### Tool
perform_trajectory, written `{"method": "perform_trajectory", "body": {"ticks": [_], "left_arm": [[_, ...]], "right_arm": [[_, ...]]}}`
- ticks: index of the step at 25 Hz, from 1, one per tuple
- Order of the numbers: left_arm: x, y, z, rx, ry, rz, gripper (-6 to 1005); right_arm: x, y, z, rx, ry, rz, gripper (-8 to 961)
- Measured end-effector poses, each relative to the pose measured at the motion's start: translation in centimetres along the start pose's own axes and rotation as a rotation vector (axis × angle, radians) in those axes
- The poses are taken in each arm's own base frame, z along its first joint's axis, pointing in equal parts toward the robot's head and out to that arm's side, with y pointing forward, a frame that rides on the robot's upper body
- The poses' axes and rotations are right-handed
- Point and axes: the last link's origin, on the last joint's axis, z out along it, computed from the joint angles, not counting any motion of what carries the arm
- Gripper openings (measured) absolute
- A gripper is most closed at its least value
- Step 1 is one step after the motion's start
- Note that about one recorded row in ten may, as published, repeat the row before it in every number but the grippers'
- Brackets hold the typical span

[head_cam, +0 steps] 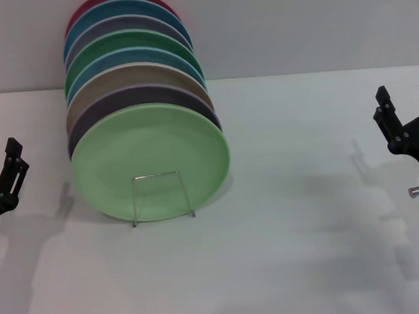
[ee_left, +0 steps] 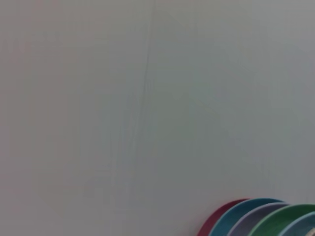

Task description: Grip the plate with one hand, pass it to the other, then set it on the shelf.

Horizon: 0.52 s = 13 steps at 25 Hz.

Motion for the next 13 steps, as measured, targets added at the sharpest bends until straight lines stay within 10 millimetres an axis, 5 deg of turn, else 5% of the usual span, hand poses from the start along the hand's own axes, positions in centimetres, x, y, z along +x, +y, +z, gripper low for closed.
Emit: {"method": "perform_trajectory", "body": {"ticks": [13], "left_arm": [[0.16, 0.1, 0.26, -0.002, 0.011, -0.004, 813]], "right_arm": [[-0.2, 0.29, 0.37, -0.024, -0.012, -0.007, 659]]}}
